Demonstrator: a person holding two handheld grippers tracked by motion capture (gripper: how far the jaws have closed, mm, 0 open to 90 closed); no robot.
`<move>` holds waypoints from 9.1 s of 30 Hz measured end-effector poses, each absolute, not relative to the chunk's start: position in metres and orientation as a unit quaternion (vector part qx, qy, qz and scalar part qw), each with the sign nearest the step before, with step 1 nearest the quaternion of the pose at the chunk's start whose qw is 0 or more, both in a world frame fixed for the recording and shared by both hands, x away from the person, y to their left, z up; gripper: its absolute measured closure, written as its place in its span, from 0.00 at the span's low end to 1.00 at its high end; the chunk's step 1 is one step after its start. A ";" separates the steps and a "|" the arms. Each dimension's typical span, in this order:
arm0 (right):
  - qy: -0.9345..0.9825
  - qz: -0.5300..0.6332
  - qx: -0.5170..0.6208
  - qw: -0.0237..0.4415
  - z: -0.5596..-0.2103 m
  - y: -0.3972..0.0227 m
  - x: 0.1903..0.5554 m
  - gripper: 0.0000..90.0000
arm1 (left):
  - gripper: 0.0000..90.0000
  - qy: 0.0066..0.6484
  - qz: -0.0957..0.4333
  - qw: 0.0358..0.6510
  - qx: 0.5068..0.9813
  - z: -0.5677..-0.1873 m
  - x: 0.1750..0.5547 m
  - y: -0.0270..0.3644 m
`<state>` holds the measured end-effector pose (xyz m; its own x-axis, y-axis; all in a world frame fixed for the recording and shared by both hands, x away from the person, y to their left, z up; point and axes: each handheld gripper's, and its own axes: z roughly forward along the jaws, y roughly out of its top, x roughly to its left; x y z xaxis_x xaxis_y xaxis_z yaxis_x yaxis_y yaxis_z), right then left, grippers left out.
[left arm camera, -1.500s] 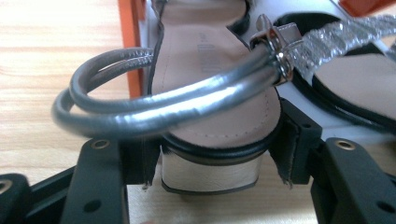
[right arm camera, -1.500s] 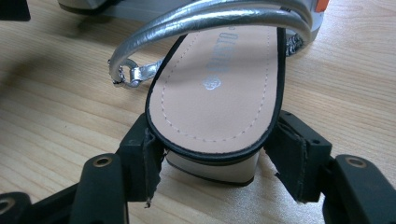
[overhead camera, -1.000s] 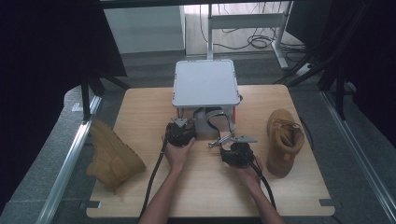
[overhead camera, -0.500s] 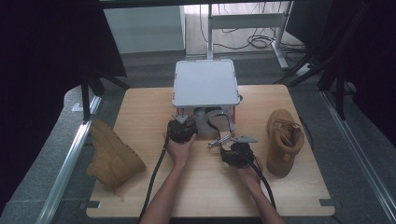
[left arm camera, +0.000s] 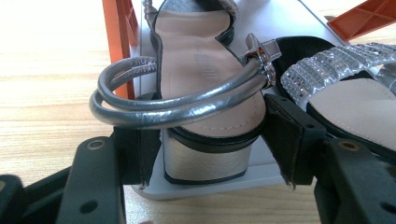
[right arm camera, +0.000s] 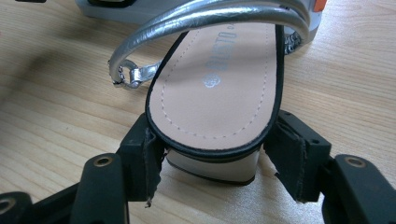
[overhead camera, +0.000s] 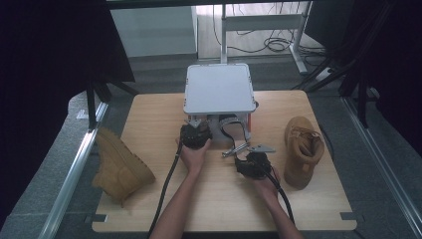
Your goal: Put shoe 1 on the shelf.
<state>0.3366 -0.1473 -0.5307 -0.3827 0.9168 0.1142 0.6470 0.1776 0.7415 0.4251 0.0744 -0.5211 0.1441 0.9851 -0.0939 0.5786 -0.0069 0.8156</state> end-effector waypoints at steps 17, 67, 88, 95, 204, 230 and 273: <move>0.742 0.395 0.515 0.168 -0.528 -0.160 0.331 0.32 | 0.43 0.593 0.268 0.374 0.661 -0.521 0.425 0.076; 0.692 0.414 0.564 0.177 -0.542 -0.139 0.339 0.44 | 0.43 0.587 0.257 0.374 0.671 -0.520 0.426 0.080; 0.660 0.440 0.585 0.168 -0.532 -0.137 0.361 0.44 | 0.43 0.588 0.256 0.373 0.670 -0.520 0.426 0.079; 0.653 0.440 0.592 0.172 -0.530 -0.131 0.373 0.44 | 0.43 0.587 0.254 0.373 0.672 -0.520 0.426 0.080; 0.679 0.418 0.561 0.223 -0.531 -0.142 0.413 0.99 | 0.94 0.593 0.225 0.393 0.666 -0.535 0.407 0.118; 0.686 0.413 0.558 0.217 -0.536 -0.111 0.424 0.99 | 0.98 0.580 0.197 0.405 0.679 -0.538 0.413 0.098; 0.699 0.449 0.521 0.194 -0.519 -0.146 0.356 0.95 | 0.90 0.534 0.186 0.433 0.702 -0.519 0.342 0.120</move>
<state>0.3559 -0.1455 -0.5189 -0.3811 0.9034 0.1966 0.5542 0.0531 0.8307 0.3417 0.1202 -0.5186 0.3605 0.9108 -0.2012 0.5880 -0.0544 0.8070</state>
